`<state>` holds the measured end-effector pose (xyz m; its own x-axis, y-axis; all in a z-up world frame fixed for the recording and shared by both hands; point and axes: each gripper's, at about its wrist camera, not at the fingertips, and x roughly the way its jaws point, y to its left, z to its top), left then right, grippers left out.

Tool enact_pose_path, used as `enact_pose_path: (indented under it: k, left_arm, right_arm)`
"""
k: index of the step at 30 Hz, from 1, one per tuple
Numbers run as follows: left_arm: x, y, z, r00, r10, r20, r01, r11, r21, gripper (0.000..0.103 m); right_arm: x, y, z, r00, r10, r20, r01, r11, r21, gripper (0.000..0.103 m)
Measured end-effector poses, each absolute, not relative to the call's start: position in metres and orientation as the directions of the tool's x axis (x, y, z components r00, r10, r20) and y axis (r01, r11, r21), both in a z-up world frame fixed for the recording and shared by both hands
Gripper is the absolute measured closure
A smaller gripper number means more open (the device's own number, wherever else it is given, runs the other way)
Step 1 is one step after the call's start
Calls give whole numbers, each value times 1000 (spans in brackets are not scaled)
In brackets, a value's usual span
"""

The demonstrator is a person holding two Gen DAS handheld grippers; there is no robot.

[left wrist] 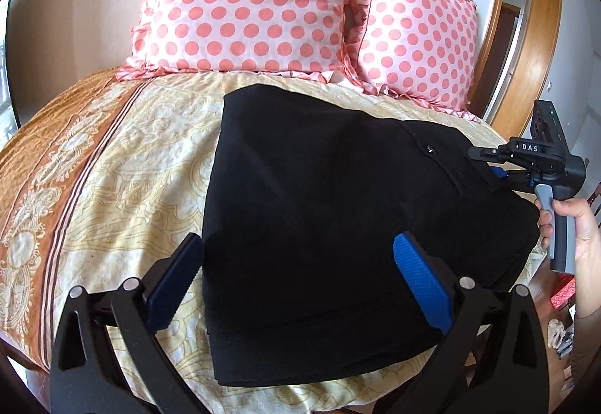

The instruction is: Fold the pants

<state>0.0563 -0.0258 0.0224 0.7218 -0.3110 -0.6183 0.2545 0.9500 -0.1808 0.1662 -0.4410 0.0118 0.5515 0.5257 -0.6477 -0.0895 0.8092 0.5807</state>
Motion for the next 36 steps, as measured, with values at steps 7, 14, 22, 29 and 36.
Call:
enact_pose_path:
  k: [7,14,22,29,36]
  left_arm:
    - [59,-25,20,713,-317,-625,252,948,-194,2]
    - [74,-1,28,684,-415,-600,241,905,-351,2]
    - [152,34,29,553,-551,-626,182,812,-554,4]
    - [192,27,23,454,-567,-687,175,813,-555,29]
    - [198,9,24,447,-529,-722,193,845,-499,45]
  right_arm:
    - [169,-432,17,571,499,-652,-146,843,518,87]
    - [132,-376,53,698,359,-620,-347,926,146,90]
    - [138,-382,44,688,362,-628,-320,929,186,90]
    - [140,-386,41,679,371,-633,-308,927,213,90]
    - [153,-395,30,637,368,-678,-247,930,272,85]
